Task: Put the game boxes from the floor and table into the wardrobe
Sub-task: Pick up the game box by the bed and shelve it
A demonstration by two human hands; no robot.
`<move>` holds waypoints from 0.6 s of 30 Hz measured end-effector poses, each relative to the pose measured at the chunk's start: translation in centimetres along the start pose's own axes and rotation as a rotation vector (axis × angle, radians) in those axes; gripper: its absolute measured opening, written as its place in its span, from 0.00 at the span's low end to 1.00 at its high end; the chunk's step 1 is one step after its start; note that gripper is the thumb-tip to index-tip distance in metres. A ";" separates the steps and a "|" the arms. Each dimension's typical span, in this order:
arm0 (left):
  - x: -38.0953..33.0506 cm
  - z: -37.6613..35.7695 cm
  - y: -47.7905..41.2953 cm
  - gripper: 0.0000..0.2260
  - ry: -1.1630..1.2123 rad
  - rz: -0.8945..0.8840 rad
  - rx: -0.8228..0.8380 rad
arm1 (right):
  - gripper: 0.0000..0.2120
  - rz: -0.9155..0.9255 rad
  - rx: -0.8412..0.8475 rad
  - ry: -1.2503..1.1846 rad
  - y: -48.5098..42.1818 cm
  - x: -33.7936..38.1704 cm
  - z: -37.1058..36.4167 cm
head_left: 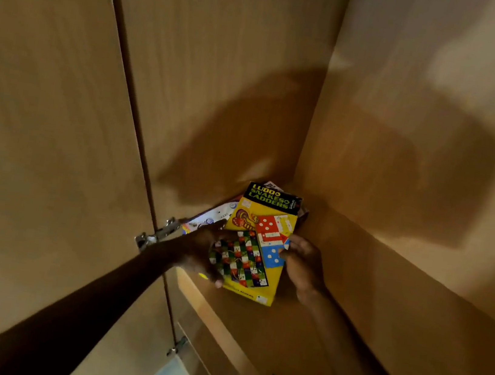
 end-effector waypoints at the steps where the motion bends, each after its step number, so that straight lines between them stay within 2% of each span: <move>1: 0.3 -0.3 0.4 0.44 -0.101 0.030 -0.065 | 0.17 0.006 0.009 0.011 0.2 -0.3 0.2; 4: 0.7 -1.5 1.4 0.27 -0.389 0.144 -0.384 | 0.18 0.045 0.069 0.017 1.0 -1.1 0.5; 6: 0.6 -2.6 2.3 0.15 -0.417 0.230 -0.561 | 0.18 0.100 0.177 0.078 1.8 -1.4 0.2; 8: 0.4 -3.6 2.8 0.10 -0.358 0.314 -0.644 | 0.17 0.193 0.308 0.255 2.6 -1.4 -0.3; 10: 0.1 -4.2 3.0 0.13 -0.343 0.369 -0.662 | 0.18 0.263 0.412 0.420 2.9 -1.9 -1.0; 12: 0.1 -4.3 3.1 0.19 -0.353 0.383 -0.646 | 0.22 0.256 0.482 0.527 3.1 -2.3 -1.7; 18: 1.3 -3.5 3.3 0.37 -0.358 0.448 -0.418 | 0.31 0.219 0.635 0.716 3.1 -2.5 -4.3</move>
Point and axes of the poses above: each hand's wrist, its own y-axis away from the middle knuckle, its own z-axis out of the back of the hand, x = y × z, the point moved 1 cm from there along -y, towards the middle knuckle, and after that the axes turned 13 degrees about -y, right-handed, at the moved point
